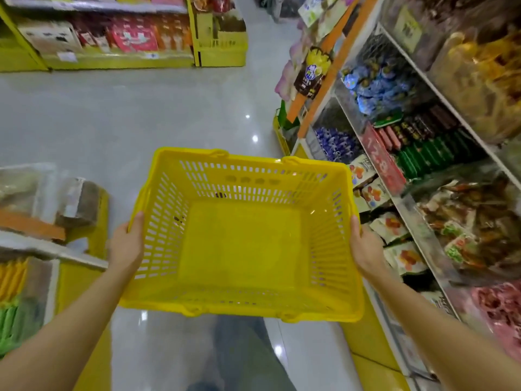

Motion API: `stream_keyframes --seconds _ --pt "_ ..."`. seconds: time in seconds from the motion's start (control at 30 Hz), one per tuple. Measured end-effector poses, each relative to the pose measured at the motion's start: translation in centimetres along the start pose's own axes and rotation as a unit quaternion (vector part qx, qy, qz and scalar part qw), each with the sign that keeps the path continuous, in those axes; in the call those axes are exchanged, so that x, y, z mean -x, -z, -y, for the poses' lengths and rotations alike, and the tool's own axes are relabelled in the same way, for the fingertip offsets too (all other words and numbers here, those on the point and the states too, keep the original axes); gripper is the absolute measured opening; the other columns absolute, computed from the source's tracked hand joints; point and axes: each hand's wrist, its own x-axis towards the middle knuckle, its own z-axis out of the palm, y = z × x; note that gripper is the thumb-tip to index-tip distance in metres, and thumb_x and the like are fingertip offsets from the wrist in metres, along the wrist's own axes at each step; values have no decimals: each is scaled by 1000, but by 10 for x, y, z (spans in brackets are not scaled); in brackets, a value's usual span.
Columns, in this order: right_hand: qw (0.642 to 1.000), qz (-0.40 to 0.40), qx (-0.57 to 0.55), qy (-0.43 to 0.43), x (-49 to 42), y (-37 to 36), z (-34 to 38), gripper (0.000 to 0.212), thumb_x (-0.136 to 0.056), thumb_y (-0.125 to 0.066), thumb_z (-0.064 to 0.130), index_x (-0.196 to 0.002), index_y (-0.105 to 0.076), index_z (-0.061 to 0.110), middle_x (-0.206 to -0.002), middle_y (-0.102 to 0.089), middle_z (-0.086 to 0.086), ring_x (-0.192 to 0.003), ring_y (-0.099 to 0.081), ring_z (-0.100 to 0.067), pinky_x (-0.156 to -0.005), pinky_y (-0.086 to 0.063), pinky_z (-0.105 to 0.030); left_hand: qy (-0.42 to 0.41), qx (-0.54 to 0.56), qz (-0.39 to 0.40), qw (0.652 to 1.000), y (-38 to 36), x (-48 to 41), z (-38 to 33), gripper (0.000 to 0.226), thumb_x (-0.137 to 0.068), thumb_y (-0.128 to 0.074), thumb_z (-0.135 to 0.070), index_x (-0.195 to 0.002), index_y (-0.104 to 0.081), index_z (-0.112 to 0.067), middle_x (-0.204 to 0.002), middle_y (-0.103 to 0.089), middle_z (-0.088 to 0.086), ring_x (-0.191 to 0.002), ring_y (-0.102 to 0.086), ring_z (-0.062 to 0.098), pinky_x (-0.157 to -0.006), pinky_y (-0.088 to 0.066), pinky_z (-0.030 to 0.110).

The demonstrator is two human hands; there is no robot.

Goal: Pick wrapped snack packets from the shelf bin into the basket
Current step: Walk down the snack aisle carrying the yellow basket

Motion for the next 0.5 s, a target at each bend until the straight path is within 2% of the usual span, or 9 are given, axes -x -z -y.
stream_keyframes --seconds 0.03,0.13,0.2,0.27,0.33,0.43,0.5 --pt "1000 0 5 -3 -14 -4 8 48 -94 -17 54 -58 -31 26 -56 -42 0 -54 -40 -15 -48 -25 -28 -1 -10 6 1000 -6 -16 -9 52 -98 -37 -39 -103 -59 7 -108 -55 35 -108 -50 44 -86 -34 43" --pt "1000 7 -15 -21 -52 -11 29 50 -84 -10 65 -61 -38 30 -60 -51 -2 -62 -48 -22 -51 -29 -26 -12 -18 18 1000 -25 -68 -32 55 -97 -36 -43 -94 -59 6 -99 -58 32 -102 -53 45 -82 -37 44" --pt "999 16 -25 -44 -75 -18 40 61 -89 -13 62 -82 -58 23 -82 -64 -14 -78 -56 -28 -63 -36 -30 -18 -28 34 999 -33 -99 -45 58 -97 -35 -45 -94 -59 8 -100 -59 34 -102 -54 45 -86 -39 47" --pt "997 17 -32 -64 -93 -24 53 72 -89 -13 63 -101 -62 11 -99 -65 -20 -90 -57 -32 -75 -41 -36 -30 -33 45 998 -40 -127 -56 57 -98 -35 -43 -96 -60 9 -101 -59 35 -102 -54 45 -87 -40 48" --pt "997 10 -40 -70 -107 -32 67 82 -85 -11 65 -105 -64 6 -97 -64 -20 -93 -58 -34 -83 -44 -42 -39 -44 52 997 -46 -155 -69 55 -98 -36 -40 -98 -60 9 -104 -59 36 -104 -54 46 -86 -39 47" --pt "995 -2 -46 -86 -124 -44 89 69 -94 -15 55 -125 -56 9 -120 -59 -22 -112 -53 -37 -96 -38 -45 -60 -60 79 993 -59 -200 -92 53 -98 -36 -39 -101 -61 7 -106 -59 35 -106 -53 47 -86 -39 46" --pt "991 -14 -51 -120 -130 -52 103 65 -95 -16 53 -130 -52 11 -120 -59 -23 -112 -53 -39 -95 -40 -47 -71 -77 101 989 -67 -227 -108 53 -98 -35 -40 -104 -62 5 -108 -59 34 -107 -53 46 -87 -37 45"
